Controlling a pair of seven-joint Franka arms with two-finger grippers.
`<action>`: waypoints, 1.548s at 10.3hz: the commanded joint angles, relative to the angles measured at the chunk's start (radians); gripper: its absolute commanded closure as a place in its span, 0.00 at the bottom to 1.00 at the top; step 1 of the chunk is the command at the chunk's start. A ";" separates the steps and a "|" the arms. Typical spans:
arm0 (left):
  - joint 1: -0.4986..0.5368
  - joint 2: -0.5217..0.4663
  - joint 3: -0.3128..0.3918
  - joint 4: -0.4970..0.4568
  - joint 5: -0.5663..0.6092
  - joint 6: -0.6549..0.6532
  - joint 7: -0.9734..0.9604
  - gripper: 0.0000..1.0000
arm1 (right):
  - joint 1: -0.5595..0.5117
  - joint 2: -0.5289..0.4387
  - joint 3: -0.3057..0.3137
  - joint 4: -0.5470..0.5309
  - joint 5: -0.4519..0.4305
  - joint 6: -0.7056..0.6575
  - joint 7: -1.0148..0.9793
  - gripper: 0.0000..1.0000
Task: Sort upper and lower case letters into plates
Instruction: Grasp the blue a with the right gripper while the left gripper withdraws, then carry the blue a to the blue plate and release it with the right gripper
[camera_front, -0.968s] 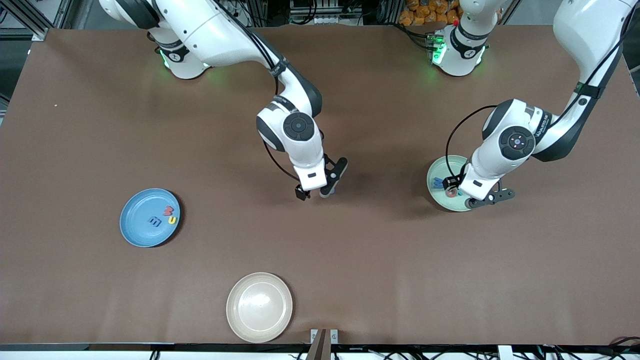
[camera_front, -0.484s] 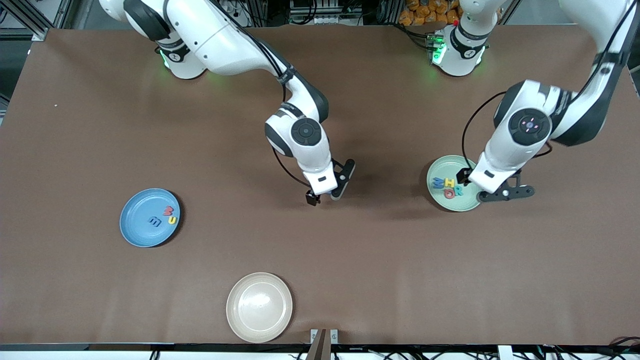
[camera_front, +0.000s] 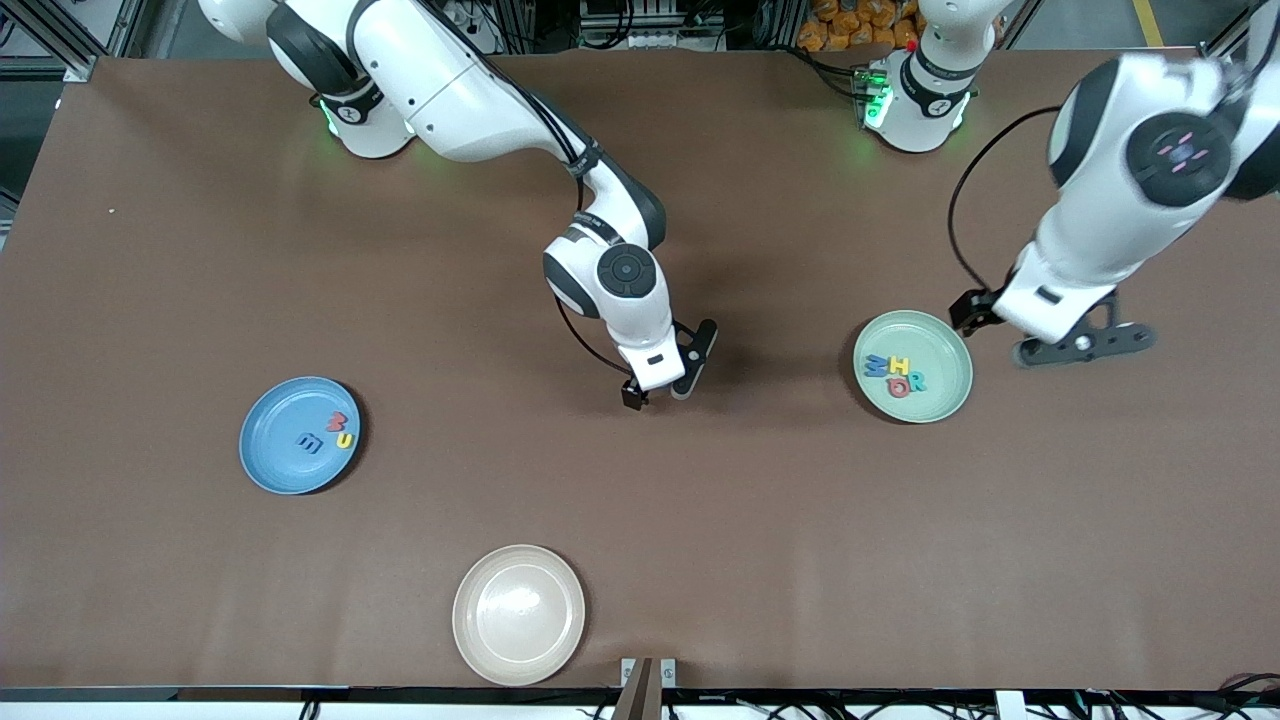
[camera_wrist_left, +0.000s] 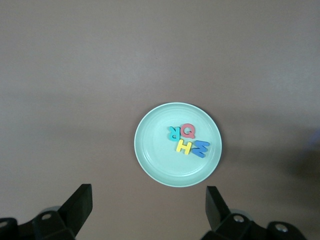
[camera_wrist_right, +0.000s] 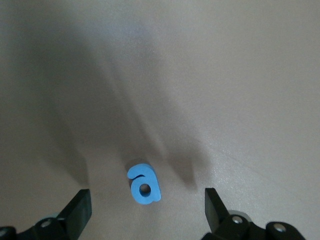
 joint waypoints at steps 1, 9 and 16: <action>-0.114 -0.034 0.121 0.084 -0.059 -0.106 0.029 0.00 | 0.002 0.044 0.001 0.066 -0.018 -0.006 -0.004 0.00; -0.454 -0.100 0.556 0.221 -0.175 -0.229 0.111 0.00 | -0.003 0.072 -0.002 0.067 -0.022 0.000 -0.015 0.79; -0.587 -0.116 0.712 0.209 -0.214 -0.243 0.180 0.00 | -0.021 0.051 -0.002 0.077 -0.021 -0.005 -0.087 1.00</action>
